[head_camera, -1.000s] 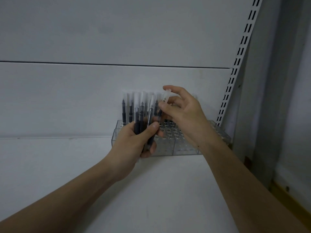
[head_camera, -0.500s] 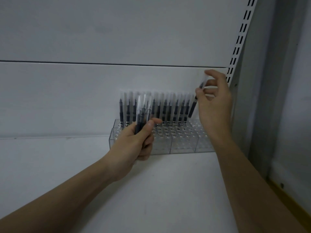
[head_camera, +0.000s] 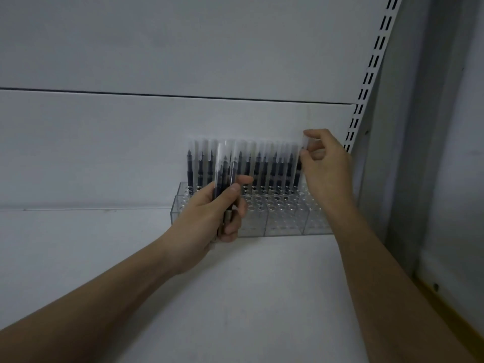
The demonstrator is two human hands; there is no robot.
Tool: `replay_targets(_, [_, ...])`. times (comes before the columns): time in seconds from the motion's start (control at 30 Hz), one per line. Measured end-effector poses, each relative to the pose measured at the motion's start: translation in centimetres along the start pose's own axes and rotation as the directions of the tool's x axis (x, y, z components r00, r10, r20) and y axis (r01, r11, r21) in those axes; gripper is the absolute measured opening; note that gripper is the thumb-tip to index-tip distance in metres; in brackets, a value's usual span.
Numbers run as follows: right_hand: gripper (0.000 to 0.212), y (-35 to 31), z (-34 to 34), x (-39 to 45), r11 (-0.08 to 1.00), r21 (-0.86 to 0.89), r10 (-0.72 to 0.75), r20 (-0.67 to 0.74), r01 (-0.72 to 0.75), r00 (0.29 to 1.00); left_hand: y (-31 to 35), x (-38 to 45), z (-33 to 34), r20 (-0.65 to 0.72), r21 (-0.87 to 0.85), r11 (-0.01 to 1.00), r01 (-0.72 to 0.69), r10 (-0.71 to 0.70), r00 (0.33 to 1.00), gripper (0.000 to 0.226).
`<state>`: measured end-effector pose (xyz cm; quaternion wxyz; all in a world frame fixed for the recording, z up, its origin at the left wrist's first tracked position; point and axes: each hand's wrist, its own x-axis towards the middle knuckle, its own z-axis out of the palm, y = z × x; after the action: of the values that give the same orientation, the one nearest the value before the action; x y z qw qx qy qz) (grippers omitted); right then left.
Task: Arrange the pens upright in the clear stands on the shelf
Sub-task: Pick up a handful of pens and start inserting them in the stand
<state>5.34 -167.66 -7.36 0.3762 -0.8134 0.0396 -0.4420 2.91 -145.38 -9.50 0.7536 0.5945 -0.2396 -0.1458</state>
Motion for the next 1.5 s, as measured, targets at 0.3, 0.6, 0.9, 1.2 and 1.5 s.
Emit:
replay_targets(0.3, [0.018,-2.9,0.3,-0.6,0.975,0.222,-0.008,-0.063,0.021,0.998,0.8,0.2,-0.1,-0.052,0.054,0.997,-0.058,0.061,0.997,0.028])
replay_targets(0.6, [0.03,-4.5,1.3,-2.0,0.804,0.56,-0.022,0.364,-0.2,0.931,2.5,2.1,2.1,-0.08,0.031,0.99,-0.138,0.14,0.987,0.028])
replay_targets(0.9, [0.035,-3.8,0.3,-1.5,0.63,0.703,0.118,0.334,-0.33,0.935,3.1,5.0,4.0,0.04,0.15,0.987,-0.051,0.046,0.998,0.027])
replay_targets(1.2, [0.034,-3.0,0.2,-1.1,0.61,0.711,0.129,0.347,-0.35,0.929,2.0,4.3,3.1,0.067,0.294,0.951,-0.095,0.079,0.995,0.02])
replay_targets(1.5, [0.03,-2.6,-0.1,-0.4,0.677,0.648,0.213,0.282,-0.349,0.935,1.1,4.7,3.2,0.044,0.222,0.97,-0.1,0.093,0.995,0.029])
